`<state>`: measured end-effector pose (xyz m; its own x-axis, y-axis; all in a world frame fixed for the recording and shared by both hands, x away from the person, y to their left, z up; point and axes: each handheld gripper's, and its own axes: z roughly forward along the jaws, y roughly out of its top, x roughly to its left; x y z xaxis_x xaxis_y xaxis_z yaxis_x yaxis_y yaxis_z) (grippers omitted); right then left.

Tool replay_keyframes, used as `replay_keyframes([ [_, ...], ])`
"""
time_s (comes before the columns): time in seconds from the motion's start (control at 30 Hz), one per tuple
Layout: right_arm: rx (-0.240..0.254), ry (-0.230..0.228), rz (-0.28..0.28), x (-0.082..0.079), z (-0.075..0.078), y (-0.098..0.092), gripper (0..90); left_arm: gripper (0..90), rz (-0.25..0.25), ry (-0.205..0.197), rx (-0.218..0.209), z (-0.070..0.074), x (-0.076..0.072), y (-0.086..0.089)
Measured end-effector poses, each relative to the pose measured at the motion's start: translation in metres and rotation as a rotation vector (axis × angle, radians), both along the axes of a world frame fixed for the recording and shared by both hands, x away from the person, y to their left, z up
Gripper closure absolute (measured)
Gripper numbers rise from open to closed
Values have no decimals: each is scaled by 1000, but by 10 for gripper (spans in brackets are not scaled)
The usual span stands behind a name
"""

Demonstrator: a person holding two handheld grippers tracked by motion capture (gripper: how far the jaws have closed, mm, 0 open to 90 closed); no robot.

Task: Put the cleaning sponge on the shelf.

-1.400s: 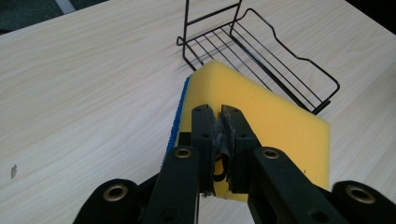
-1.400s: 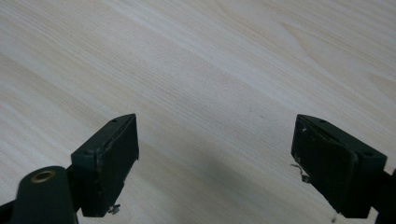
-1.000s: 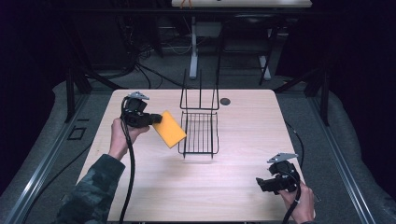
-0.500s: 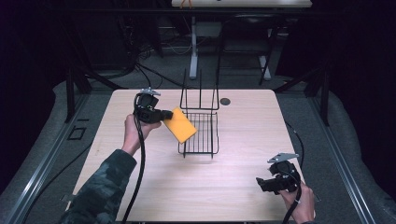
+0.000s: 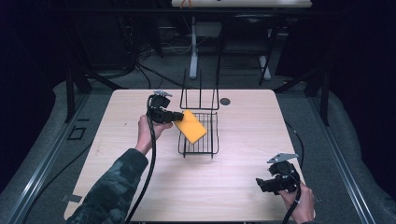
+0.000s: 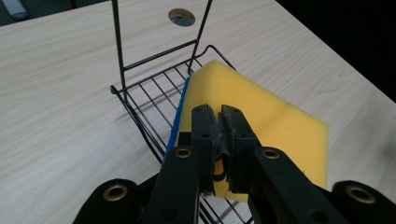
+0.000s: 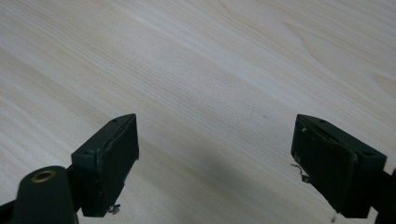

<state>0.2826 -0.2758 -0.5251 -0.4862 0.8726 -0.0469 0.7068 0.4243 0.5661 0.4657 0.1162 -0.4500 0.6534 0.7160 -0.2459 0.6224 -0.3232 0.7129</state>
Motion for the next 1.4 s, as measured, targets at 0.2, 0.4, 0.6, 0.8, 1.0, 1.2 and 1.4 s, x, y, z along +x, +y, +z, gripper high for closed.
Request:
replay_keyframes([
  [0.2, -2, 0, 1, 0, -1, 0, 147, 846, 0, 39, -2, -14, 4, -12],
  [0.4, -7, 6, 9, 0, -1, 0, 147, 846, -12, 72, -2, -26, 8, -20],
  [0.6, -2, 7, 7, 0, -1, 0, 147, 845, -6, 88, 4, -33, 11, -25],
  [0.8, -10, 7, 11, 0, -1, 0, 147, 842, -14, 115, 12, -42, 16, -28],
  [1.0, -5, 9, 9, 0, -1, 0, 147, 835, -15, 127, 15, -50, 19, -34],
  [1.2, -3, 11, 9, 0, -1, -1, 147, 816, -7, 118, 43, -56, 19, -35],
  [1.4, -3, 12, 10, 0, -1, -1, 147, 797, 0, 128, 58, -63, 20, -31],
])
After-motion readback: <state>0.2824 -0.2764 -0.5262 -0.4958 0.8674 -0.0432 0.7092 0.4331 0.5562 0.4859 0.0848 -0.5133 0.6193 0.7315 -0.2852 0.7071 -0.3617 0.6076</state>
